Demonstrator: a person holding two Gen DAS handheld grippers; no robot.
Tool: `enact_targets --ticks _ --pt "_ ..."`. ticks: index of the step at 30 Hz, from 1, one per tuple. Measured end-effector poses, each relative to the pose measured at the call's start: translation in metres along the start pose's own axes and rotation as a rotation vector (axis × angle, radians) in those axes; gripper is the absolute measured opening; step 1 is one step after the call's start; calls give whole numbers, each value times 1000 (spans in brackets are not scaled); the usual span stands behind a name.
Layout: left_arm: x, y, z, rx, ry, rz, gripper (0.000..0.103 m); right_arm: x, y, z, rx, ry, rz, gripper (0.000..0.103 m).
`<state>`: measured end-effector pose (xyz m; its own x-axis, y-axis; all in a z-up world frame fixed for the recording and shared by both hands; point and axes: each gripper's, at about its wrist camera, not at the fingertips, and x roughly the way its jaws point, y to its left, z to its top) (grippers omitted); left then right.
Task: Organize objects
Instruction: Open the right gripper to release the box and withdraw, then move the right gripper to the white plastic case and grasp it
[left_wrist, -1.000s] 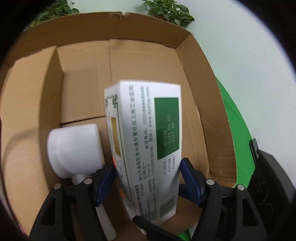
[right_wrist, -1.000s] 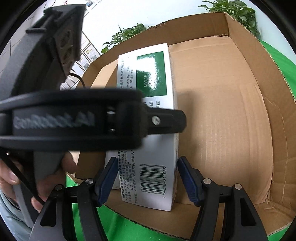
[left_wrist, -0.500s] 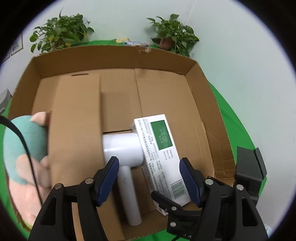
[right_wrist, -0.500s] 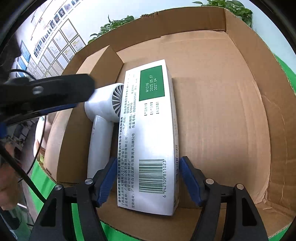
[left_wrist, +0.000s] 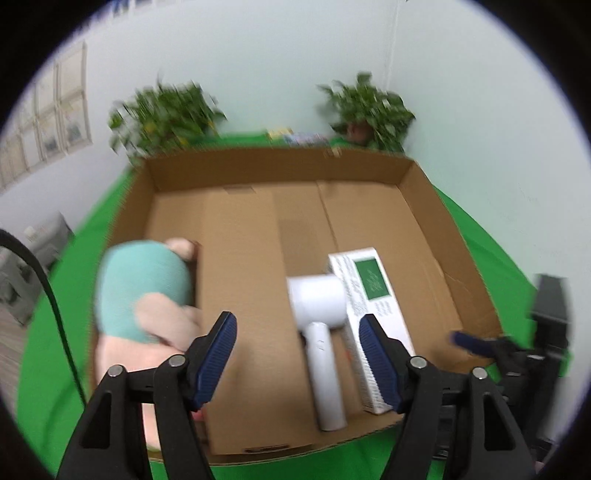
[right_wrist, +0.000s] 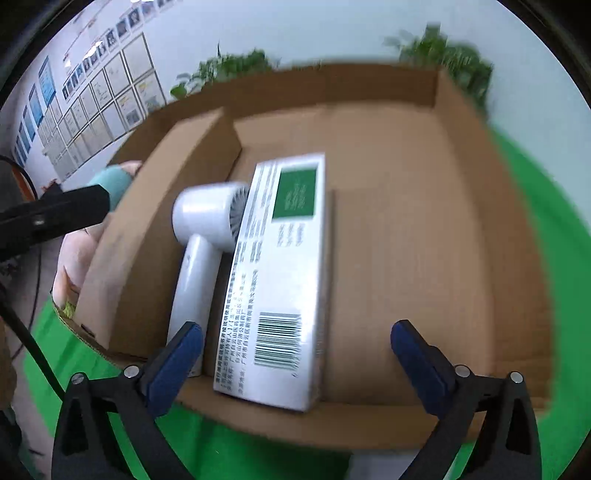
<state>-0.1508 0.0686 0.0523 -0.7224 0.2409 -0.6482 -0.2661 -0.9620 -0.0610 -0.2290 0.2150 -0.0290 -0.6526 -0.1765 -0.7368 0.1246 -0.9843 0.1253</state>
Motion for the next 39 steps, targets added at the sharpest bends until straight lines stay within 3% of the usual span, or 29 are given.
enact_targets --ticks 1,3,6,12,23,33,36,39 --pt "-9 -1 -3 5 -41 22 80 -9 4 0 -29 -35 -37 102" --pt "-23 -4 -10 12 -107 38 81 -22 7 0 -50 -78 -80 103" --pt "-38 -6 -21 7 -138 57 81 -53 10 -10 -23 -111 -96 103" --pt "-50 -1 -38 -31 -134 94 81 -97 21 -31 -20 -149 -85 103" --pt "-56 3 -63 -34 -89 137 81 -97 40 -41 -39 -159 -76 103" --pt "-67 -6 -67 -29 -125 106 81 -108 41 -56 -49 -177 -57 103" --pt "-61 -9 -73 -26 -105 34 81 -115 40 -65 -70 -189 19 103" --pt "-51 -11 -89 -6 -55 -27 81 -117 37 -86 -114 -146 122 103"
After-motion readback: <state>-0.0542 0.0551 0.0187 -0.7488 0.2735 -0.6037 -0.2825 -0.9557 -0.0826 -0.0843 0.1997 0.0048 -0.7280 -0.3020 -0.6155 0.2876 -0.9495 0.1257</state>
